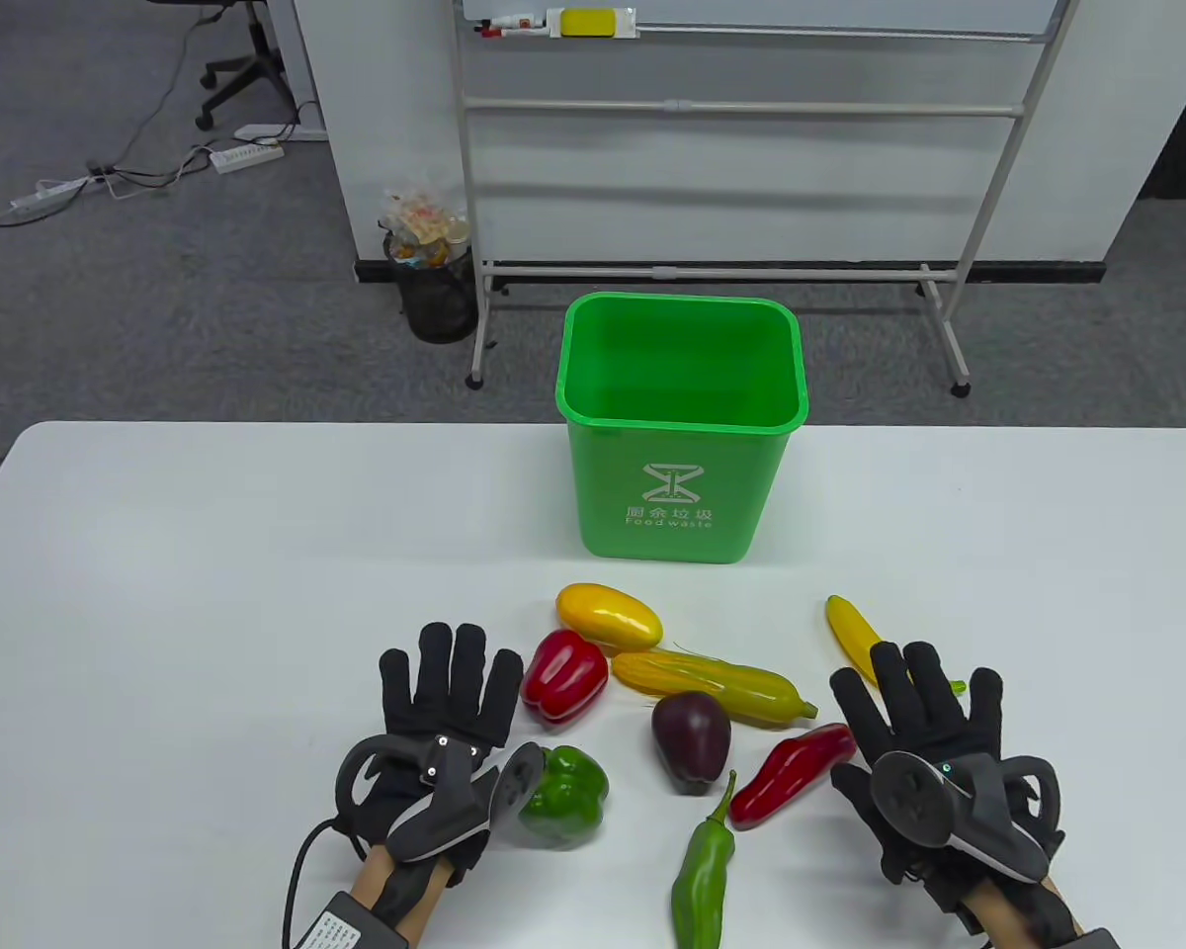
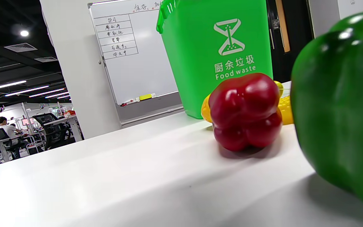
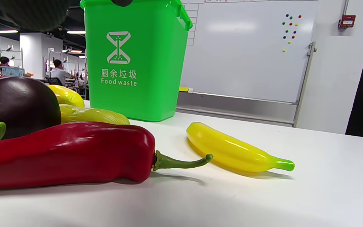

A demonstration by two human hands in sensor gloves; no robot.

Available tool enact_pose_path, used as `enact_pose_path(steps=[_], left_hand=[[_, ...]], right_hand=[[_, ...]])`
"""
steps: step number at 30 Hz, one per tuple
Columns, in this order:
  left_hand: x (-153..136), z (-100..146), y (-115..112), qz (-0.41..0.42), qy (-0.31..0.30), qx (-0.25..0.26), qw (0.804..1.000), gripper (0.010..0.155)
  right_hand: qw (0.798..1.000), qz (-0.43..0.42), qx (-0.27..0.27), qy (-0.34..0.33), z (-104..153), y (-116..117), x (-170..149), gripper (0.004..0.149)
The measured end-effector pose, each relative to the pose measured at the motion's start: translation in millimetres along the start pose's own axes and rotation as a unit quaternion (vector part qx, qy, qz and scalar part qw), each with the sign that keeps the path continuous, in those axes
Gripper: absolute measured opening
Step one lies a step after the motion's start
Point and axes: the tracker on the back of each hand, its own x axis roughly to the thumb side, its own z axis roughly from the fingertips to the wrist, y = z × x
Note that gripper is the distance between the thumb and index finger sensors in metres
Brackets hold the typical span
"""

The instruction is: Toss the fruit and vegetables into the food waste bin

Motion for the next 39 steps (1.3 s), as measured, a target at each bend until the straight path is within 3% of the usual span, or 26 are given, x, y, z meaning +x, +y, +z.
enact_pose_path(steps=[7,13,15,18,21,24,29,39], left_hand=[[-7,1,3,0.006,0.011,0.005,1.0,0.091],[-12,2,7,0.014,0.022,0.016,1.0,0.09],[-12,2,6,0.014,0.022,0.017,1.0,0.089],[-14,2,6,0.018,0.025,0.016,0.999,0.088],[-15,2,6,0.019,0.027,0.017,0.999,0.087],[-15,2,6,0.02,0.025,0.016,0.999,0.087],[-15,2,4,0.017,0.019,0.011,1.0,0.086],[-15,1,-1,0.013,0.02,0.001,1.0,0.086]], right_hand=[[0.999,-0.029,0.0,0.018,-4,-6,-3,0.085],[0.986,-0.133,0.028,0.096,-48,-37,-27,0.087],[0.977,-0.15,0.069,0.137,-74,-36,-33,0.086],[0.953,-0.149,0.152,0.217,-114,-13,-43,0.085],[0.929,-0.09,0.234,0.272,-142,17,-50,0.087],[0.9,-0.082,0.298,0.308,-161,48,-56,0.089],[0.878,-0.052,0.34,0.334,-173,81,-58,0.088],[0.869,-0.07,0.348,0.345,-175,88,-62,0.079]])
